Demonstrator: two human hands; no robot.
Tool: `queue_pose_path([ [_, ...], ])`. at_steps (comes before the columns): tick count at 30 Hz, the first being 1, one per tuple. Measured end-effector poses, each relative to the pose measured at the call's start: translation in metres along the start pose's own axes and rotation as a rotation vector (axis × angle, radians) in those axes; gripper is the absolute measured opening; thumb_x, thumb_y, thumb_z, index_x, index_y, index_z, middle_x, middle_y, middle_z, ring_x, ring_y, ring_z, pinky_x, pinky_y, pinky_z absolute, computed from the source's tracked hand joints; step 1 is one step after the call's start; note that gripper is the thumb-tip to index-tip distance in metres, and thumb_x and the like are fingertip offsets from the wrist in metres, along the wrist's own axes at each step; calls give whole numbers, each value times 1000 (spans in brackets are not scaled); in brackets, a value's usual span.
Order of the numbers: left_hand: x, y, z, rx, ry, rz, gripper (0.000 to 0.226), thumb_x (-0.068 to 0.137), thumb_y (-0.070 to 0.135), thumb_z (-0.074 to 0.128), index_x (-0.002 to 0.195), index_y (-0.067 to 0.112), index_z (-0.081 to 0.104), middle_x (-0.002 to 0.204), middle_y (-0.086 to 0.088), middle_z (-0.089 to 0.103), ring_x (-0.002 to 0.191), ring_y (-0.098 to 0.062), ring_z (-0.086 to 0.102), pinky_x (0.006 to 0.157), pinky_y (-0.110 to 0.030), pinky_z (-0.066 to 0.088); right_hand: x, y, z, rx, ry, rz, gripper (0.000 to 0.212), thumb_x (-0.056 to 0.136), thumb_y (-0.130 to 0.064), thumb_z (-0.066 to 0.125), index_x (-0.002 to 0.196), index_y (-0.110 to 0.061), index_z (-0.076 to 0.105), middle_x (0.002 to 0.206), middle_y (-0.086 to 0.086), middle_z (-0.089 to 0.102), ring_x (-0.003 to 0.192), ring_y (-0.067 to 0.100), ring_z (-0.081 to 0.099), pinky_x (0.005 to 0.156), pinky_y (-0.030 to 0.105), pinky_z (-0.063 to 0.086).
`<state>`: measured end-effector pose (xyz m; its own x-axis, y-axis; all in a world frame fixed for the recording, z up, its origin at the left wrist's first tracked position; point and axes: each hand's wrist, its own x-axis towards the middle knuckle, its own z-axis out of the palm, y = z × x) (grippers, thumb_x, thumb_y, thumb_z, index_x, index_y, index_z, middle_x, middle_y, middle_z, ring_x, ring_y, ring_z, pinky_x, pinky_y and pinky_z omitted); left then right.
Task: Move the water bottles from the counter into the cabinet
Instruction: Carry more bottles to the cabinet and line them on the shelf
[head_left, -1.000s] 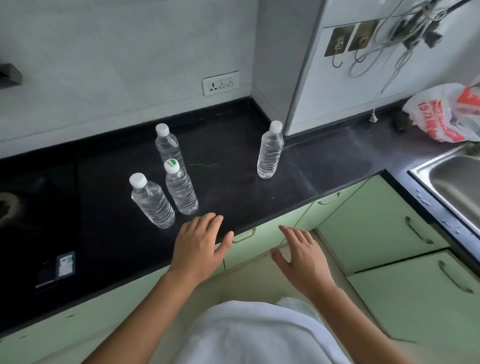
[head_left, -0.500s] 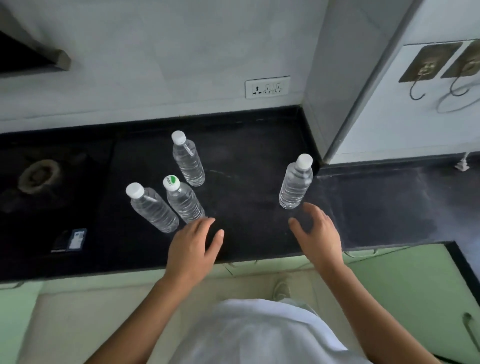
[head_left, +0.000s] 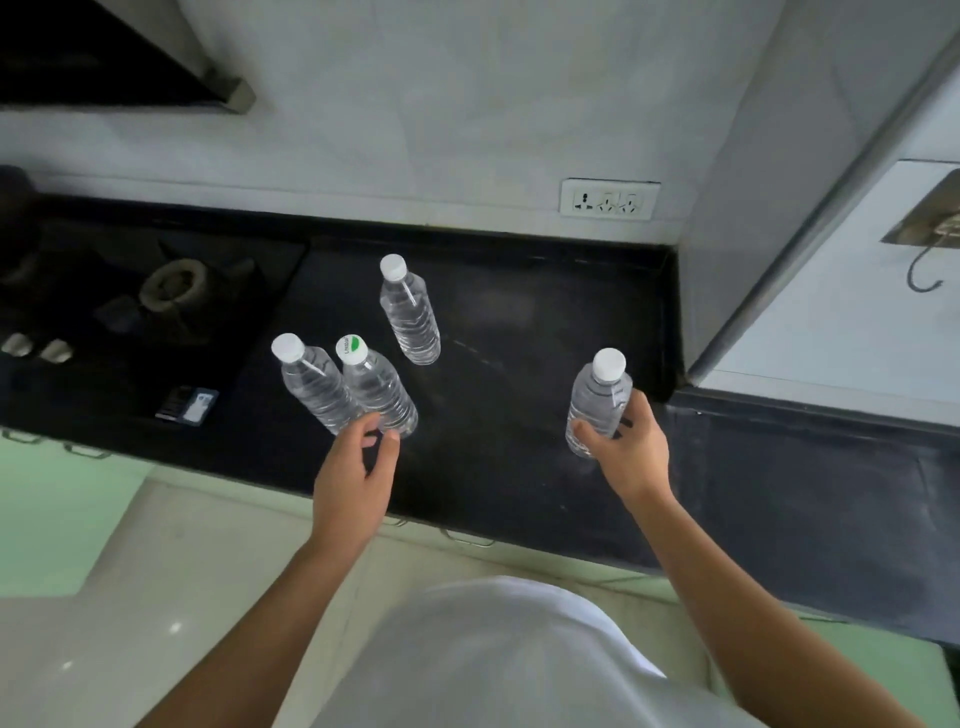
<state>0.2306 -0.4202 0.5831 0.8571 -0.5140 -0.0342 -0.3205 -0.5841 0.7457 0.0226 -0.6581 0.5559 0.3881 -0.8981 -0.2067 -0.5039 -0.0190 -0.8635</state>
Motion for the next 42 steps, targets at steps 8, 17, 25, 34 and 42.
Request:
queue_pose_path([
  [8, 17, -4, 12, -211, 163, -193, 49, 93, 45, 67, 136, 32, 49, 131, 16, 59, 120, -9, 59, 99, -46, 54, -2, -19, 26, -13, -53, -28, 48, 68, -46, 86, 105, -44, 56, 96, -23, 69, 91, 3, 67, 87, 42, 59],
  [17, 52, -7, 30, -304, 154, -254, 47, 84, 34, 78, 123, 36, 52, 110, 25, 62, 104, 2, 61, 89, -34, 53, -5, -47, 65, -30, -105, -29, 49, 65, -45, 88, 103, -47, 57, 99, -23, 70, 92, 2, 68, 88, 40, 59],
  [25, 66, -3, 40, -335, 131, -224, 49, 81, 27, 81, 120, 25, 50, 101, 10, 67, 87, -7, 67, 77, -33, 54, -16, -47, 79, -22, -41, 17, 58, 69, -34, 89, 109, -50, 50, 102, -25, 66, 93, 3, 67, 86, 38, 59],
  [34, 83, -12, 39, -48, -25, 28, 60, 75, 49, 83, 126, 30, 58, 109, 13, 66, 103, -8, 63, 88, -39, 58, -16, -38, 82, 1, -20, 14, 61, 69, -29, 90, 105, -59, 50, 105, -25, 68, 96, 2, 68, 86, 32, 58],
  [42, 10, -3, 43, -278, 36, -264, 58, 68, 37, 91, 117, 41, 60, 107, 18, 72, 101, -6, 69, 94, -39, 58, -24, -26, 58, -5, -229, -79, 61, 67, -34, 90, 97, -69, 50, 102, -25, 68, 92, 1, 68, 83, 29, 59],
])
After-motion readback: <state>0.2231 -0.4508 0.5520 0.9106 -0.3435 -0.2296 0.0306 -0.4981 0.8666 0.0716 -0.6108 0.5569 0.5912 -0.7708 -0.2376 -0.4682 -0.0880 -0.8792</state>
